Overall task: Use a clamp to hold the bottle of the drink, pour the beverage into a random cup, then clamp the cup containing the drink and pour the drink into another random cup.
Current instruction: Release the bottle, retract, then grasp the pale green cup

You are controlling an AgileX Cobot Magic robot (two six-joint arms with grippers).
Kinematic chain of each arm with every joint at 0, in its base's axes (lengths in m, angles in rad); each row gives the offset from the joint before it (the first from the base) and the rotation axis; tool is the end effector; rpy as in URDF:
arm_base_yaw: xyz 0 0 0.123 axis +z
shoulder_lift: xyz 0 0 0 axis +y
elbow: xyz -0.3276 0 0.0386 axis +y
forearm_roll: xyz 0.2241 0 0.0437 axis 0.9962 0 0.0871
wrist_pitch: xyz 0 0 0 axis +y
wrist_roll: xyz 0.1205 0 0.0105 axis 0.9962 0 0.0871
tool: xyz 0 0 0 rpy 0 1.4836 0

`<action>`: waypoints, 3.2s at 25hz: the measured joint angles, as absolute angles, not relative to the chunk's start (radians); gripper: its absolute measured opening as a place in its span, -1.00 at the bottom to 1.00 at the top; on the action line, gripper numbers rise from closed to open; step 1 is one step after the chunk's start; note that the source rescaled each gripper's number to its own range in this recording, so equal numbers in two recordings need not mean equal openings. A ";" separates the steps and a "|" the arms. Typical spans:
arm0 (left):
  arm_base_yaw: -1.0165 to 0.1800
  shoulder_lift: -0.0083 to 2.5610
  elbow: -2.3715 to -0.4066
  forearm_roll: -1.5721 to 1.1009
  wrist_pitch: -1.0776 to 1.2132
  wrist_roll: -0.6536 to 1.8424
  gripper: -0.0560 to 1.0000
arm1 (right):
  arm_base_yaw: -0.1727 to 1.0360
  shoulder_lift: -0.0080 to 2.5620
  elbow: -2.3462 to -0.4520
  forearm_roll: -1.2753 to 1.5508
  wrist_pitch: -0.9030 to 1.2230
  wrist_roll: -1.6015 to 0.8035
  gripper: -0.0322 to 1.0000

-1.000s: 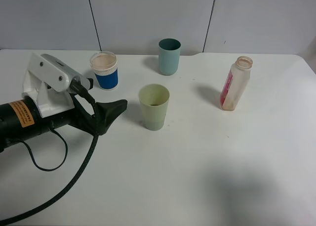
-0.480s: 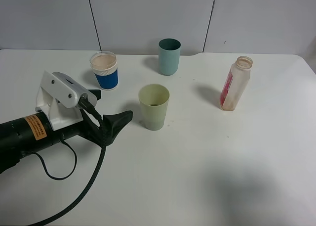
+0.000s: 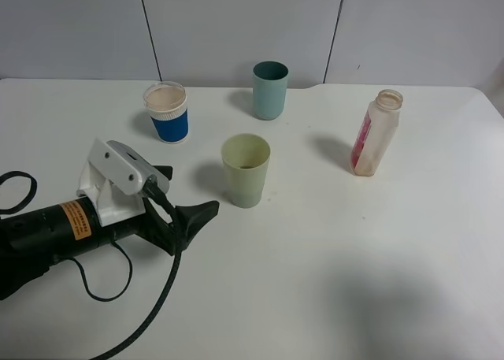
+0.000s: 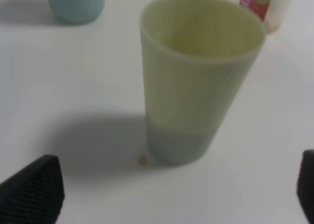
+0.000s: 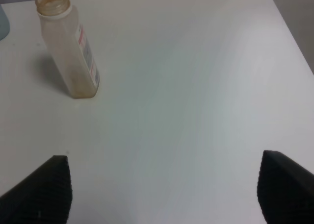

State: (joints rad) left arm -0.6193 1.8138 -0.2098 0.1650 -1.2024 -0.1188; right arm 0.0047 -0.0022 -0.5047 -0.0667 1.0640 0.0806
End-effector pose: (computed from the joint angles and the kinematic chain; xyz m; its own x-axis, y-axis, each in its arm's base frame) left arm 0.2059 -0.1695 0.1687 -0.2957 0.1393 -0.9451 0.6759 0.7297 -0.1039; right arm -0.0452 -0.0073 0.2533 -0.4491 0.0460 -0.8923 0.0690 0.9975 0.0167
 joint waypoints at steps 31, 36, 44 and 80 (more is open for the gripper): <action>-0.619 2.023 -0.409 0.221 -1.209 -0.118 0.99 | 0.005 -0.002 -0.505 -0.067 1.063 0.081 0.23; -0.619 2.050 -0.455 0.221 -1.209 -0.119 0.99 | 0.005 -0.002 -0.505 -0.067 1.063 0.081 0.23; -0.619 2.082 -0.494 0.224 -1.209 -0.119 0.99 | 0.005 -0.002 -0.505 -0.067 1.063 0.081 0.23; -0.638 2.158 -0.591 0.295 -1.209 -0.125 0.99 | 0.005 -0.002 -0.505 -0.067 1.063 0.081 0.23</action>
